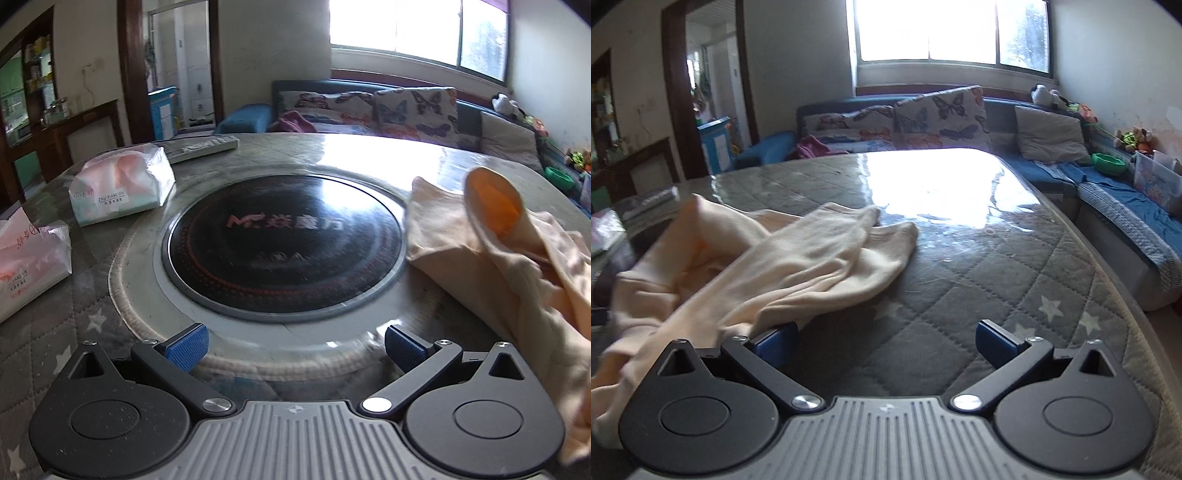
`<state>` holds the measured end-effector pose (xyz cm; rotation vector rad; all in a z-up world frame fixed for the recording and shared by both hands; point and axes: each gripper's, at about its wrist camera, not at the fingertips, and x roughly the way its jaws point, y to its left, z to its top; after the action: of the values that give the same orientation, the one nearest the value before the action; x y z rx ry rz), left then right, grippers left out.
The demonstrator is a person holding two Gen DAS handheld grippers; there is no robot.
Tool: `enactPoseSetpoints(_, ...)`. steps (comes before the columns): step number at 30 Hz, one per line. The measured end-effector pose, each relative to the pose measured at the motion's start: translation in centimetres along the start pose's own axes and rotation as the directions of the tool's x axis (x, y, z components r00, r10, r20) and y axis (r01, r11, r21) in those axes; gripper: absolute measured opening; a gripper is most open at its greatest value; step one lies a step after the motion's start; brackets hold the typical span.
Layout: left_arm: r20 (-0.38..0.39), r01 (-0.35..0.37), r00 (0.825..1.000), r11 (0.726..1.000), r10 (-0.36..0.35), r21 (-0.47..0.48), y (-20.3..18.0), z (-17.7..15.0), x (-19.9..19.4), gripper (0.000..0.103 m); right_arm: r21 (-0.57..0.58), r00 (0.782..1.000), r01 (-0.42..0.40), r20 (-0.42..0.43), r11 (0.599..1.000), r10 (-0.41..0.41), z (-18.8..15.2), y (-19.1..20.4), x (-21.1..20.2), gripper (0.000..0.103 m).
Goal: Fold clothes
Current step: 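Move both grippers toward the crumpled cream shirt on the table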
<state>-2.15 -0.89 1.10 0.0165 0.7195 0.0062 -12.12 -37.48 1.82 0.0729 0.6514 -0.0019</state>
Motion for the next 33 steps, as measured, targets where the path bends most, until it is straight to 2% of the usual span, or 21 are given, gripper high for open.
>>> enactPoseSetpoints(3, 0.017, 0.01, 1.0, 1.0, -0.01, 0.013, -0.5, -0.4, -1.2, 0.103, 0.002, 0.999, -0.028, 0.044, 1.0, 0.027, -0.4, 0.5, -1.5, 0.103)
enactPoseSetpoints(11, 0.034, 0.037, 0.999, 0.998, -0.039, 0.04, -2.2, -1.6, -4.4, 0.103, 0.014, 0.993, -0.094, 0.067, 0.995, 0.093, -1.9, 2.1, -4.6, 0.103)
enactPoseSetpoints(17, 0.001, 0.061, 0.998, 0.997, -0.062, 0.04, -3.6, -2.7, -5.9, 0.103, -0.006, 0.989, -0.131, 0.062, 0.991, 0.131, -3.0, 3.4, -6.0, 0.103)
enactPoseSetpoints(24, -0.04, 0.058, 0.998, 0.996, -0.056, 0.069, -4.9, -3.6, -6.9, 0.103, -0.031, 0.986, -0.155, 0.055, 0.987, 0.157, -4.1, 4.7, -7.6, 0.103)
enactPoseSetpoints(33, -0.042, 0.075, 0.997, 0.992, -0.071, 0.101, -6.0, -4.6, -8.1, 0.103, -0.042, 0.985, -0.171, 0.012, 0.984, 0.172, -4.9, 5.8, -8.3, 0.103)
